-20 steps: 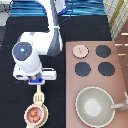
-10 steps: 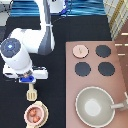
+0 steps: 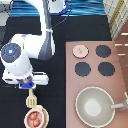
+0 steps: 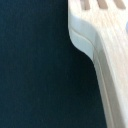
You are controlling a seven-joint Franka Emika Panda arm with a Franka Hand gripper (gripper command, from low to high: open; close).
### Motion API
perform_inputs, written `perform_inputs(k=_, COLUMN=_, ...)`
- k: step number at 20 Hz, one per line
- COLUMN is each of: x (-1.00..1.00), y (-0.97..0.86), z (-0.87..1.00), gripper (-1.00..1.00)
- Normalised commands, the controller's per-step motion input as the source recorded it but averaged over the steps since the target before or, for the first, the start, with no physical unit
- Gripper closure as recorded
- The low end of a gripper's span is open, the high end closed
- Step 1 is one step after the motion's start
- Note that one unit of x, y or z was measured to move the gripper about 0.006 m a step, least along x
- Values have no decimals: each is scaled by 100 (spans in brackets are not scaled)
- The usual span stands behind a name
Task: Take the lid off the pot, put the pot on the plate, and use the tool to push the pot to the front of the table.
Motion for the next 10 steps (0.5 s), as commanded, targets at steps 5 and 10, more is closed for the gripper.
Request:
perform_inputs(k=5, x=62, y=30, z=39, gripper=100)
perform_inputs(k=10, x=-81, y=2, z=75, gripper=100)
